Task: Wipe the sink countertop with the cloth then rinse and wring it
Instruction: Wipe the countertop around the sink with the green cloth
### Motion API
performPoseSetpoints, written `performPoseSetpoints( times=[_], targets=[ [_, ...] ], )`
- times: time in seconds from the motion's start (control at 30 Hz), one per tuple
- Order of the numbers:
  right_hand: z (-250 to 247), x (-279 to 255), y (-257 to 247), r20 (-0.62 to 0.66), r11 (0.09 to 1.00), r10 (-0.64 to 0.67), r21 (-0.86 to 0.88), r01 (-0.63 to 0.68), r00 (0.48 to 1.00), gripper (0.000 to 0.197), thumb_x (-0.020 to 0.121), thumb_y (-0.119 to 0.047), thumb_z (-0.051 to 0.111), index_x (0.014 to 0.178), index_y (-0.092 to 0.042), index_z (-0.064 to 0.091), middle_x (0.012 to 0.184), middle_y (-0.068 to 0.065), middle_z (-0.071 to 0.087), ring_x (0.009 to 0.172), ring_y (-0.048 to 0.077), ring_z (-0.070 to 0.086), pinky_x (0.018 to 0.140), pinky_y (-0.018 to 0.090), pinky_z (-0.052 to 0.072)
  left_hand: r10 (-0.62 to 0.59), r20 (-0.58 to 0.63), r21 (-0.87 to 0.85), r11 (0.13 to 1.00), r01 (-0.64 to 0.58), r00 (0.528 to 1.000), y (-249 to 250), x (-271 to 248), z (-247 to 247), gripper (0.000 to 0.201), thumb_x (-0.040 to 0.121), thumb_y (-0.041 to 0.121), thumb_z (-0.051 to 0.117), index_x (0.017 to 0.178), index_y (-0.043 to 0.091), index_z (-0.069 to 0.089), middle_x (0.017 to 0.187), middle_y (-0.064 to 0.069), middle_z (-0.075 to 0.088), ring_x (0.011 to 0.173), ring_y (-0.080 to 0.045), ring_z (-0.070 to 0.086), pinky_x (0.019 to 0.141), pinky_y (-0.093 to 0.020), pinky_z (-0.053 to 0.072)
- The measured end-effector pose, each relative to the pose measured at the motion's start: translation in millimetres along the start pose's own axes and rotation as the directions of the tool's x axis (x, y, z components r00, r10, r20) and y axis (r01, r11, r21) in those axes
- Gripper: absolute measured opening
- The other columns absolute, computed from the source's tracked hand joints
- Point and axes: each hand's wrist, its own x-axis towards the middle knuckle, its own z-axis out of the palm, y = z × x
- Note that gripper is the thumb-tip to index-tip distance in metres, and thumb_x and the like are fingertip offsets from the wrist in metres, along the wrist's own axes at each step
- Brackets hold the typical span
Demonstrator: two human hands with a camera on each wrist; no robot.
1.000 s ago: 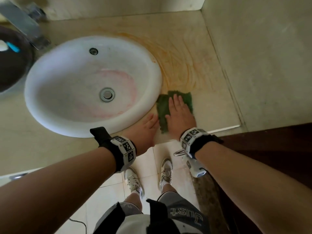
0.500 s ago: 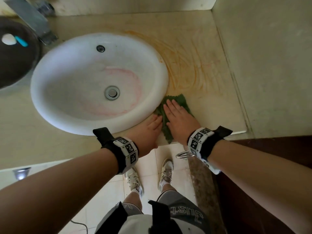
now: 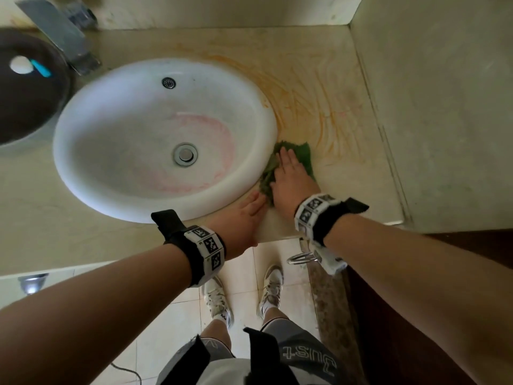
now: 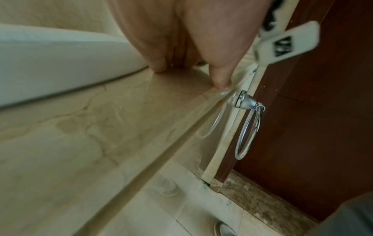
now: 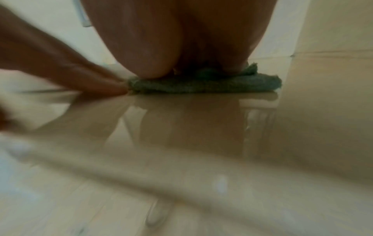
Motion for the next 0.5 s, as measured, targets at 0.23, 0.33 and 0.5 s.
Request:
performPoseSetpoints(
  times=[0.23,0.33,0.5],
  targets=[
    [36.9,-55.7,-3.7,0.067,0.996,-0.071,-0.045,0.074,0.995,0.065,0.1,-0.033,0.025,0.152,-0.006,-0.005,0.161,0.01,-0.01,0.148,0.025,-0.011,0.122,0.04,0.006,0.047,0.053,0.1,0.994,-0.052,0.997,-3.2,2.8,1.3,0.087,0.089,0.048,0.057,0.152,0.004,0.015,0.16,-0.015,0.007,0.148,-0.028,-0.005,0.122,-0.04,0.003],
    [20.7,-27.9,-15.6,0.046,0.999,-0.034,0.036,0.033,0.998,0.069,0.096,-0.023,0.032,0.152,-0.005,-0.005,0.161,0.01,-0.012,0.148,0.024,-0.011,0.122,0.037,0.003,0.033,-0.013,0.114,0.993,-0.032,0.999,0.0,0.7,-2.1,0.088,0.086,0.047,0.06,0.15,0.004,0.02,0.158,-0.015,0.016,0.148,-0.028,0.0,0.116,-0.034,-0.012],
    [12.2,0.7,-12.3,0.018,0.993,0.053,0.106,-0.055,0.998,0.068,0.096,-0.02,0.029,0.151,-0.003,-0.006,0.16,0.012,-0.011,0.148,0.025,-0.01,0.121,0.037,0.001,-0.001,-0.012,0.065,0.998,0.002,1.0,-0.5,-1.0,-1.1,0.094,0.088,0.044,0.062,0.153,0.005,0.006,0.161,-0.013,0.002,0.149,-0.026,-0.004,0.11,-0.029,-0.015]
  ],
)
